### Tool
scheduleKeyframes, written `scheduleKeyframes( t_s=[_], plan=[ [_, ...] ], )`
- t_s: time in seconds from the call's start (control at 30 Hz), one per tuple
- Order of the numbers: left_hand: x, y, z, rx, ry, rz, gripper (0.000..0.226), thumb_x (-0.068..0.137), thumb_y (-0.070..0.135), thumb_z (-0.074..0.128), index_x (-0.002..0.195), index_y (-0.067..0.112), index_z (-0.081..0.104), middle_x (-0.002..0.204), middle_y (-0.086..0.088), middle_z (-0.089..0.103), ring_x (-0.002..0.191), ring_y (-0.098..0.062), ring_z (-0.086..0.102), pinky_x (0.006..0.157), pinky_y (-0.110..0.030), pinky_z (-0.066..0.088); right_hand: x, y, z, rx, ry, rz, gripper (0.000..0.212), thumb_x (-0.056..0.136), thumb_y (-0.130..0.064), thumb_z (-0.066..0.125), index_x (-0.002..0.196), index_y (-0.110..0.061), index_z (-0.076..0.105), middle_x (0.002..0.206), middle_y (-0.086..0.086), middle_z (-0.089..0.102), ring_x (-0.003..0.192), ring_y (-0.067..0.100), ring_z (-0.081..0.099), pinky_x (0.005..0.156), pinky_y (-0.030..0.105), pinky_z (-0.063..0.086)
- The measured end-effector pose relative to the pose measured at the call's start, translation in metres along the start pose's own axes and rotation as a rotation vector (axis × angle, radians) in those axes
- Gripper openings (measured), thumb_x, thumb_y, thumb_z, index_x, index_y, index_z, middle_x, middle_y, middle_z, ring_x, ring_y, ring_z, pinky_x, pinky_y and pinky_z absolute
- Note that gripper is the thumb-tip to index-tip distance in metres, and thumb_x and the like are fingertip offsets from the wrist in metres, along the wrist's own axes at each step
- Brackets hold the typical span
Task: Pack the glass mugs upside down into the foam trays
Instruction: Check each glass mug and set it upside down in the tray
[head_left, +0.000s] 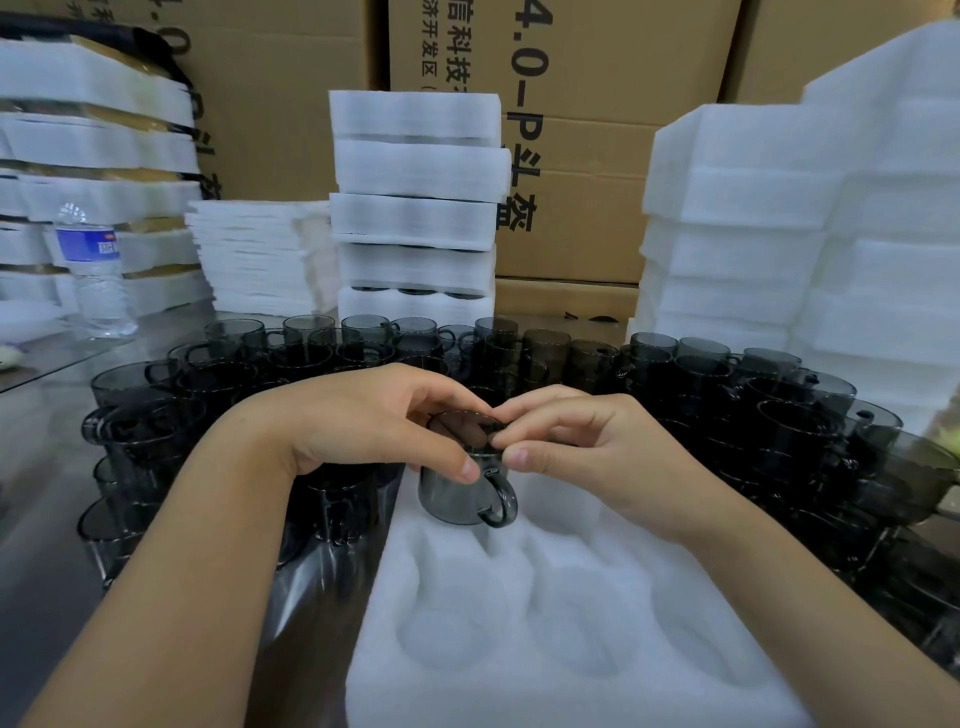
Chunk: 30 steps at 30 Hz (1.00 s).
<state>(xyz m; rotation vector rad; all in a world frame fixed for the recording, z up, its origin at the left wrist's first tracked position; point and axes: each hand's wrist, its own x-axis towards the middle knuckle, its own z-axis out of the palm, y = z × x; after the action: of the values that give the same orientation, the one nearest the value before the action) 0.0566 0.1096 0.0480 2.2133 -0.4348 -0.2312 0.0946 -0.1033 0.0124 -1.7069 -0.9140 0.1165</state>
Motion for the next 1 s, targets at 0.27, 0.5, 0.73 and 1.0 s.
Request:
scheduleKeyframes(
  t_s=[0.27,0.5,0.73,1.0],
  plan=[
    [-0.0014,-0.0016,-0.0001,0.055,-0.058,-0.03,0.052,0.061,0.023,0.078,0.109,0.037,0.065,0.11,0.009,0.07,0.106,-0.009,0.063,0.1,-0.04,0.048,-0.0002,0.0005,0.0003,-0.057,-0.033,0.027,0.018,0.08,-0.016,0.072,0.088,-0.032,0.076,0.104,-0.011,0.067,0.092,0.007,0.068,0.088,0.023,0.051],
    [-0.0011,-0.0023,0.0002,0.095,-0.068,-0.058,0.054,0.059,0.022,0.077,0.11,0.035,0.064,0.108,0.011,0.07,0.105,-0.006,0.063,0.099,-0.038,0.048,-0.0001,0.0033,0.0012,-0.107,-0.05,0.064,0.016,0.08,-0.025,0.071,0.089,-0.038,0.074,0.099,-0.008,0.065,0.089,0.012,0.068,0.093,0.04,0.051],
    [0.001,-0.0038,-0.0005,0.13,-0.036,-0.107,0.053,0.056,0.03,0.082,0.106,0.037,0.066,0.101,0.014,0.07,0.096,-0.003,0.065,0.094,-0.031,0.051,0.0006,0.0059,0.0007,-0.126,-0.048,0.067,0.016,0.076,-0.03,0.069,0.089,-0.039,0.074,0.098,-0.01,0.065,0.087,0.011,0.068,0.089,0.036,0.051],
    [0.0028,-0.0056,0.0011,0.192,-0.048,-0.124,0.06,0.049,0.048,0.084,0.106,0.044,0.062,0.103,0.017,0.068,0.095,-0.002,0.064,0.092,-0.032,0.052,0.0001,0.0048,0.0009,-0.204,-0.096,0.077,0.018,0.073,-0.031,0.079,0.088,-0.041,0.073,0.102,-0.011,0.061,0.083,0.012,0.065,0.085,0.035,0.053]
  ],
)
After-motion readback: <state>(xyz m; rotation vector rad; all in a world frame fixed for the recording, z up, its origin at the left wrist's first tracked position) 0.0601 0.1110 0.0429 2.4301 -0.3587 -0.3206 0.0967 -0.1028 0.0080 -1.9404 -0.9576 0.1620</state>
